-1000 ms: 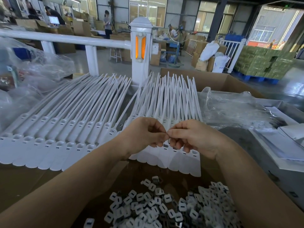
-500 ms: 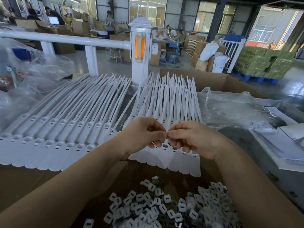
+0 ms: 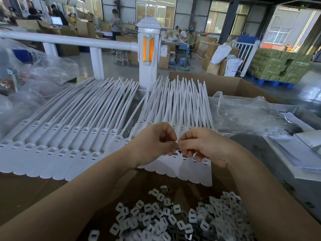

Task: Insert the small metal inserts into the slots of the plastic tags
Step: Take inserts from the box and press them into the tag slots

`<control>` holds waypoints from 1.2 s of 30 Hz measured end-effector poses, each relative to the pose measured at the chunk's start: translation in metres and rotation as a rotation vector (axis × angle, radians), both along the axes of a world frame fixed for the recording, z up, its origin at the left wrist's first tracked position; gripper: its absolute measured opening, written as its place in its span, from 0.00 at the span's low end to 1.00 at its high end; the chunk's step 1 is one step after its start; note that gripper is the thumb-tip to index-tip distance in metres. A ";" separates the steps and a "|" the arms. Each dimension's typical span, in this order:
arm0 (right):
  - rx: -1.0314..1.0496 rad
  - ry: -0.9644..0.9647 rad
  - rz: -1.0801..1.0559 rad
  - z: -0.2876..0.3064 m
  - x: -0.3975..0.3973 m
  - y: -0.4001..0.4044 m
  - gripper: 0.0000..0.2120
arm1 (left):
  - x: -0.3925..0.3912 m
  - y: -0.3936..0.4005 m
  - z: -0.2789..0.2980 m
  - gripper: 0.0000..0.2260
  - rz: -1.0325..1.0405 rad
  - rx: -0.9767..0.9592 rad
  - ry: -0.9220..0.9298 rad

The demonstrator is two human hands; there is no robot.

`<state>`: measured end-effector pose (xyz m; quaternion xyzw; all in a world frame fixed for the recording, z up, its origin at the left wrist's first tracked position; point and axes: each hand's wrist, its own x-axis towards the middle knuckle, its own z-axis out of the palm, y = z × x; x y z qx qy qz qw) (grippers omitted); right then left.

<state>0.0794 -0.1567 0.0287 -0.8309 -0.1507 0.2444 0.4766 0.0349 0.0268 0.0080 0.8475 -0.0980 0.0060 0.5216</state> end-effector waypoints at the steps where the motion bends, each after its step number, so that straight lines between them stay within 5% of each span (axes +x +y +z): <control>1: -0.014 -0.008 -0.011 0.000 0.000 0.000 0.02 | 0.001 0.000 -0.001 0.04 0.007 0.012 -0.008; 11: -0.205 -0.067 -0.178 -0.004 0.007 -0.006 0.04 | 0.000 -0.002 -0.014 0.04 -0.054 0.467 -0.166; 36: -0.535 -0.007 -0.092 0.004 0.011 -0.021 0.10 | 0.008 -0.003 -0.025 0.04 -0.085 0.486 -0.204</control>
